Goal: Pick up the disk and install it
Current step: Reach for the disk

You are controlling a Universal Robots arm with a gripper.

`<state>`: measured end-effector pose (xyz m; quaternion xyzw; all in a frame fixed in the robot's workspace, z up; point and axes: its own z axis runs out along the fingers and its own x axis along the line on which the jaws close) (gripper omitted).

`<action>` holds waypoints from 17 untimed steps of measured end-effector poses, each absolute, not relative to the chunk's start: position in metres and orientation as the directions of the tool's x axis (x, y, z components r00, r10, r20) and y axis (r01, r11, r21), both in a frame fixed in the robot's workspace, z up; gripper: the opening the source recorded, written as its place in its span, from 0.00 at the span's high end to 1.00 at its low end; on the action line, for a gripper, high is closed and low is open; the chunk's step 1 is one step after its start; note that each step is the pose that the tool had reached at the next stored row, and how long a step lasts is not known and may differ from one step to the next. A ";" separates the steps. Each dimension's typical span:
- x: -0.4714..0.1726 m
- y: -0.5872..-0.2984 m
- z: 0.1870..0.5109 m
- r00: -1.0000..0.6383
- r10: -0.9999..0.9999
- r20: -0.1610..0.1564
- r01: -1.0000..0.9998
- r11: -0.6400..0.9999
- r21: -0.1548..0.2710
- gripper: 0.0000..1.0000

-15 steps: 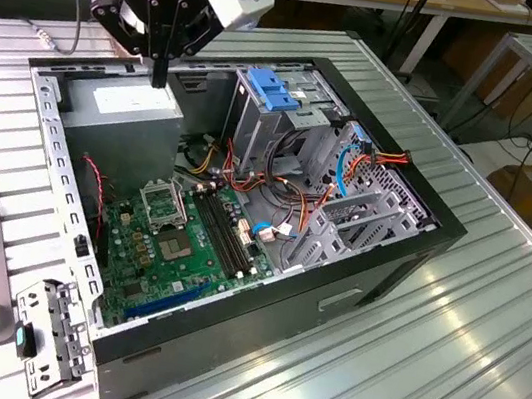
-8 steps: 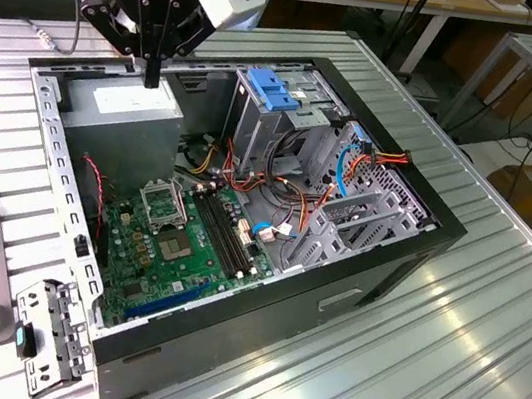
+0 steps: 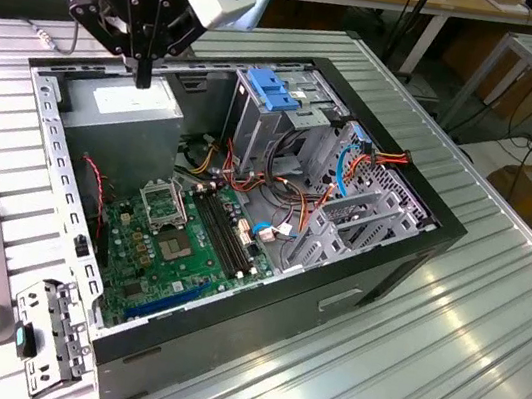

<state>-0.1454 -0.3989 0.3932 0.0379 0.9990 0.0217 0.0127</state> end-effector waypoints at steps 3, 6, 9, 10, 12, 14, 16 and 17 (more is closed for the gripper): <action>-0.150 -0.399 0.393 -0.997 0.076 -0.024 0.075 0.996 0.044 0.89; -0.155 -0.399 0.393 -0.997 0.076 -0.024 0.075 0.996 0.044 0.89; -0.161 -0.399 0.393 -0.997 0.076 -0.024 0.075 0.996 0.044 0.89; -0.162 -0.399 0.393 -0.997 0.076 -0.024 0.075 0.996 0.044 0.89; -0.165 -0.399 0.393 -0.997 0.076 -0.024 0.075 0.996 0.044 0.89; -0.167 -0.399 0.393 -0.997 0.076 -0.024 0.075 0.996 0.044 0.89; -0.169 -0.399 0.393 -0.997 0.076 -0.023 0.075 0.996 0.044 0.89; -0.170 -0.399 0.393 -0.997 0.076 -0.023 0.075 0.996 0.044 0.89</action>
